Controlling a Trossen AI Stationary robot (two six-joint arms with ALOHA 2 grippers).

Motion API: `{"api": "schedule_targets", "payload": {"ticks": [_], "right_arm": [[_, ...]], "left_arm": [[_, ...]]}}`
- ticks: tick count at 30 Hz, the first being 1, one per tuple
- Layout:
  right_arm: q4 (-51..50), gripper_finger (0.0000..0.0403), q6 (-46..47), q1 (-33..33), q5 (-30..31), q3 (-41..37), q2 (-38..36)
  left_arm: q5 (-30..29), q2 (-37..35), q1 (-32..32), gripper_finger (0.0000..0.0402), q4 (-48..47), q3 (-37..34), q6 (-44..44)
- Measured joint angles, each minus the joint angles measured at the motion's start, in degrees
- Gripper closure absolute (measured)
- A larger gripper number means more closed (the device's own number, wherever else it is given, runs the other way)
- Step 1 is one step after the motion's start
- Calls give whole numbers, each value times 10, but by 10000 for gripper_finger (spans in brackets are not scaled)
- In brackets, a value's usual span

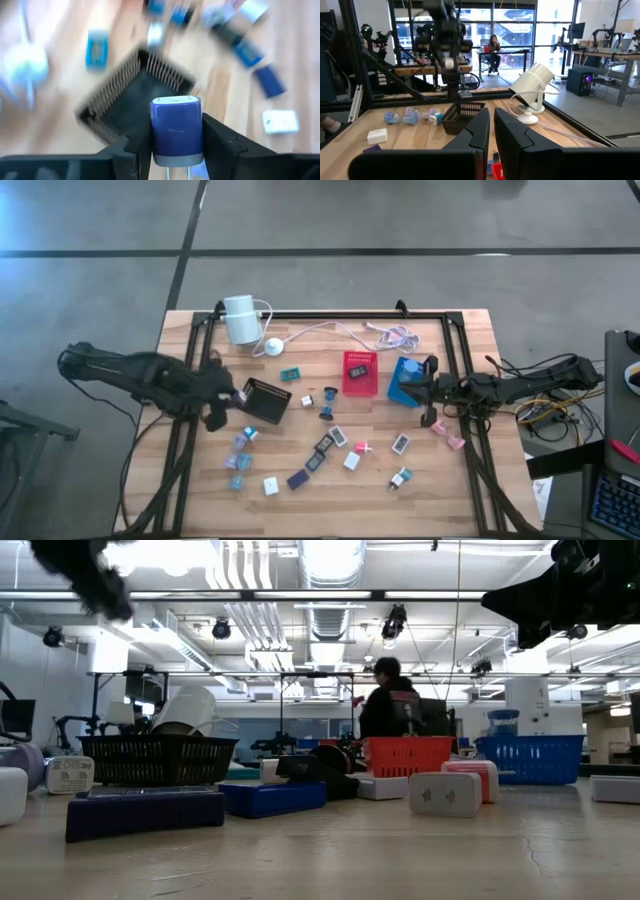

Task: Pick & Place Office items
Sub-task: Put the violet charger adaptor into the black bin

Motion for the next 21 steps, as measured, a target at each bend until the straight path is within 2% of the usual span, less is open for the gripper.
{"api": "schedule_targets", "payload": {"ticks": [8,14,16,21], "right_arm": [[0,381,0,0,0,0,0],[0,381,-2,0,0,0,0],[-1,381,-3,0,0,0,0],[-1,381,-10,0,1,0,0]], "left_arm": [[-32,-109,8,269,129,12,203],[-117,-182,10,269,175,-2,208],[-115,-205,10,269,202,-22,209],[-59,-259,10,269,359,-116,233]]}}
